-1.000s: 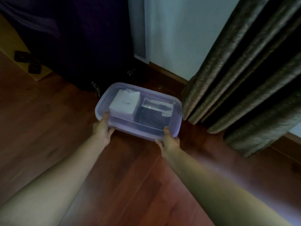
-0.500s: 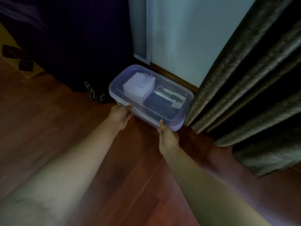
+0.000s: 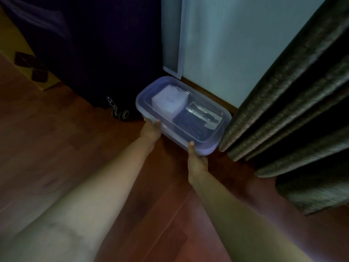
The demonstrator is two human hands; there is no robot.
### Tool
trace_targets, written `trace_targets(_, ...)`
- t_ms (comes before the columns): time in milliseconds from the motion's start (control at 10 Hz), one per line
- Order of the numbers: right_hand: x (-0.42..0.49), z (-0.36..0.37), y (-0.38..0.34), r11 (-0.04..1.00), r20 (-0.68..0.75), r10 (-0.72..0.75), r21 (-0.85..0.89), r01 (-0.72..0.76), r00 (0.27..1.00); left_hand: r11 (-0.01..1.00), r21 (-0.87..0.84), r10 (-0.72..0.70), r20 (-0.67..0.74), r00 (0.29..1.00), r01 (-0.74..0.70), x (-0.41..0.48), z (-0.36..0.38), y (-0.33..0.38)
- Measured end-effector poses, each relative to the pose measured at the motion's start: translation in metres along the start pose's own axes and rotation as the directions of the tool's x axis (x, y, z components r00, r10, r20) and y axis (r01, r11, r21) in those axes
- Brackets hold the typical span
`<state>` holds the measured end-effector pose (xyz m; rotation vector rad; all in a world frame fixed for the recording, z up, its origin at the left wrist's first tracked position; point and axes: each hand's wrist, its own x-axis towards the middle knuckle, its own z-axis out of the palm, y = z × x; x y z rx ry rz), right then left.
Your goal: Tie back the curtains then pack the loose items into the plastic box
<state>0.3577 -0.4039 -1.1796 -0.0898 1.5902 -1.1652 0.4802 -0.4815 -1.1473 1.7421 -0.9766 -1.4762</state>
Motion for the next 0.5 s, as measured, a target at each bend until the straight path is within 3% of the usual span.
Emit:
trace_targets(100,-0.026,-0.003,-0.012,0.960,-0.041,-0.011,-0.279,-0.001,0.999,0.956,0.293,0.031,-0.080,0.996,-0.006,-0.026,-0.011,0.004)
trace_targets(200,-0.053,-0.009,-0.025,0.904,-0.041,-0.027,-0.427,0.007,0.999,0.912,0.410,0.039,-0.077,0.996,-0.004,-0.050,-0.020,0.018)
trace_targets(300,-0.104,-0.023,-0.049,0.768,0.035,-0.053,-0.638,0.063,0.998,0.853,0.522,0.022,-0.062,0.998,0.014,-0.101,-0.033,0.046)
trace_targets(500,-0.219,-0.035,-0.136,0.619,0.131,-0.135,-0.763,0.187,0.982,0.810,0.584,0.056,0.021,0.998,-0.058,-0.212,-0.051,0.141)
